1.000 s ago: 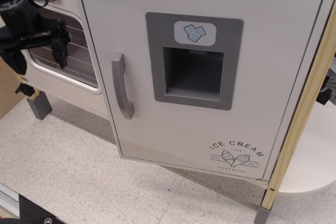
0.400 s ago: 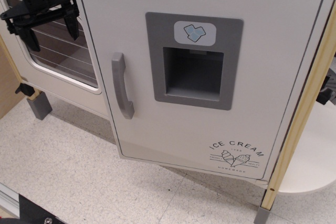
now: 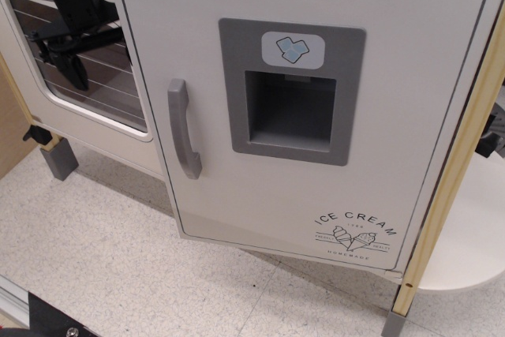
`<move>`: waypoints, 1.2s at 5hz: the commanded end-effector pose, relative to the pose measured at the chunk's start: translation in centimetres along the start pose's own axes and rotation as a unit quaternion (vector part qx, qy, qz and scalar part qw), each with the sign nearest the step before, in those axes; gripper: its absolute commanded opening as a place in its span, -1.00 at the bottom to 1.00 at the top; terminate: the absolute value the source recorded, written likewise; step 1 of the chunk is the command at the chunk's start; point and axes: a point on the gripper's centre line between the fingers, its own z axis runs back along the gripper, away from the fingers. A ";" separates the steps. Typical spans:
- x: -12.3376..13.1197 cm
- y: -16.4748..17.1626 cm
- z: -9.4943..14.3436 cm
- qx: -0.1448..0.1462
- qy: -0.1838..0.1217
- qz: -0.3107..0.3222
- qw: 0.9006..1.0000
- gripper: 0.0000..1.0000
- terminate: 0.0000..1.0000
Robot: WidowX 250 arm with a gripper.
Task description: Open fridge
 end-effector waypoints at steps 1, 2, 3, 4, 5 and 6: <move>-4.6 0.5 4.2 -0.028 -0.011 -0.088 0.996 1.00 -1.00; -7.0 1.4 4.7 -0.032 0.008 -0.118 0.992 1.00 -1.00; -10.6 1.3 5.6 -0.035 0.032 -0.164 0.985 1.00 -1.00; -12.6 1.0 6.7 -0.045 0.044 -0.198 0.978 1.00 -1.00; -14.1 0.6 7.5 -0.053 0.048 -0.216 0.974 1.00 -1.00; -16.0 -0.3 8.2 -0.066 0.053 -0.237 0.968 1.00 -1.00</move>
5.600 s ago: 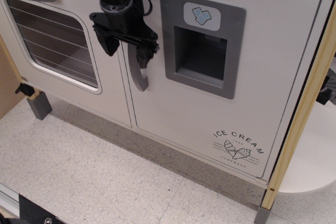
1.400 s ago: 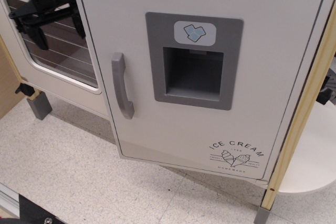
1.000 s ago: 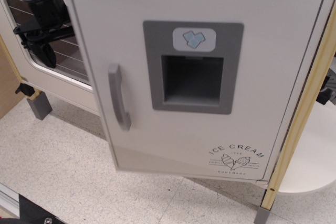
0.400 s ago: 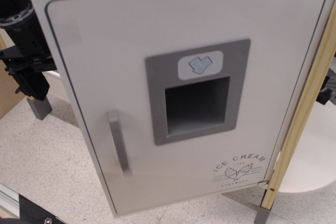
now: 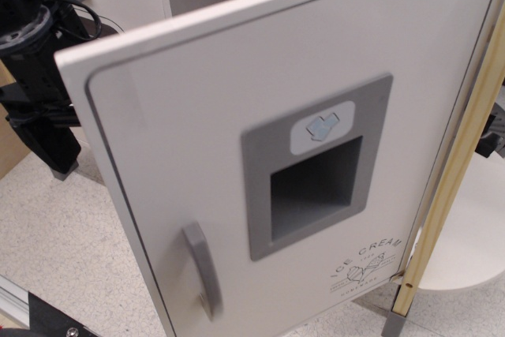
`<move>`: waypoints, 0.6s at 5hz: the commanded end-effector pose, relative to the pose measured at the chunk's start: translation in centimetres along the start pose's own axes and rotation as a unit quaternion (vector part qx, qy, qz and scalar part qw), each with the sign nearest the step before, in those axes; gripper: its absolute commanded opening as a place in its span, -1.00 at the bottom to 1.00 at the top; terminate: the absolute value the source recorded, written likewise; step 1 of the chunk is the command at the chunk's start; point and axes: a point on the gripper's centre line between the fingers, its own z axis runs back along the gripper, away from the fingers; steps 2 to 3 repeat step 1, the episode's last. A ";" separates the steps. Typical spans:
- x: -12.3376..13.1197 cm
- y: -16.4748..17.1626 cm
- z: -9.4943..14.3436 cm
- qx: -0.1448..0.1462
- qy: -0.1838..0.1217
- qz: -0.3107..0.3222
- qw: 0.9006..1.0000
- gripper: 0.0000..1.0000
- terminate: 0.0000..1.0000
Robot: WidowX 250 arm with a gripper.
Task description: Open fridge
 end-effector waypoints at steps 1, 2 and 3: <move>-2.9 -2.5 2.4 -0.022 -0.007 -0.052 0.998 1.00 1.00; -2.9 -2.5 2.4 -0.022 -0.007 -0.052 0.998 1.00 1.00; -2.9 -2.5 2.4 -0.022 -0.007 -0.052 0.998 1.00 1.00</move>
